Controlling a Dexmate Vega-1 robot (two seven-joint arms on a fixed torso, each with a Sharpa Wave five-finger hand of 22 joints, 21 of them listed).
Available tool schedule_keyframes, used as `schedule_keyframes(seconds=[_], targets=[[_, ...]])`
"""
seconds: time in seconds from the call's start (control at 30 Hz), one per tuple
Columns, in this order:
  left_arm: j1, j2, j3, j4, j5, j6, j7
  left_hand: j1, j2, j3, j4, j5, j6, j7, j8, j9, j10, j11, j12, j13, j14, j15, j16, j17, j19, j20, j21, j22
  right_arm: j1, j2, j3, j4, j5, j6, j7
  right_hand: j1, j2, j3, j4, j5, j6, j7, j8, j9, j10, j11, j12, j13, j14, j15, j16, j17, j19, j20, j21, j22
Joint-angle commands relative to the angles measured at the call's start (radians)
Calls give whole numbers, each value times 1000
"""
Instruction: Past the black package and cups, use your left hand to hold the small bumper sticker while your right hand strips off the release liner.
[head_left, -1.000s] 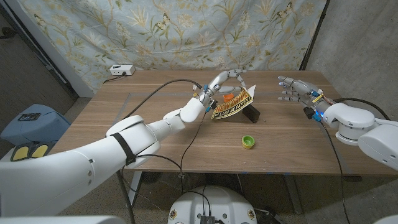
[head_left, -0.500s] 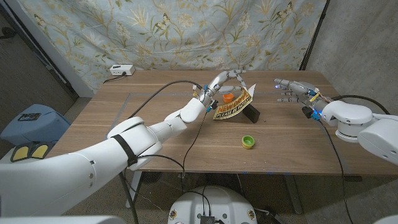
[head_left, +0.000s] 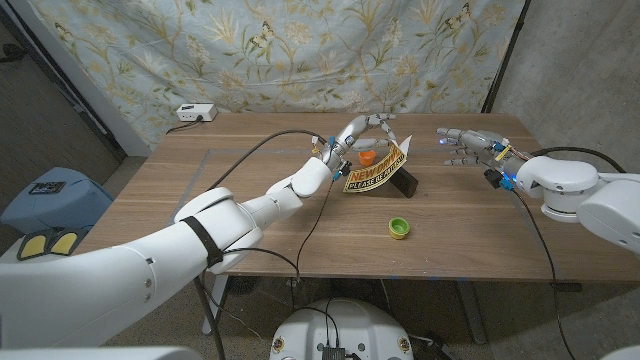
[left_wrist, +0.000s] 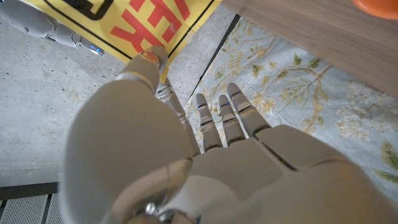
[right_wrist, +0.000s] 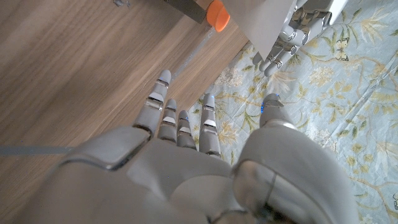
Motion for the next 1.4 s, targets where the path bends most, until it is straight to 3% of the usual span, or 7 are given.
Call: schedule_keyframes(seconds=[0.03,1.4], targets=[[-7,-13,5,3,-10,35,-6,-3,7,-8,-1,-2,14,5,-3,-2,1,-9,-4,-1,5,-6,-3,1,6,3,-3,4,44,-25,-35,4,11,-21,28,6,4,-3,2,5,3,49,-3,2,0,3,-1,3,-2,8,-2,3,8,1,0,3],[-32,-34,43,5,-1,85,38,7,19,-29,-3,-14,17,5,-27,-28,1,-16,-13,-2,5,-9,-4,1,5,-1,-6,5,195,-84,-196,-15,45,-32,34,26,15,-19,0,8,22,50,6,20,1,4,1,3,4,8,-2,4,16,2,0,3]])
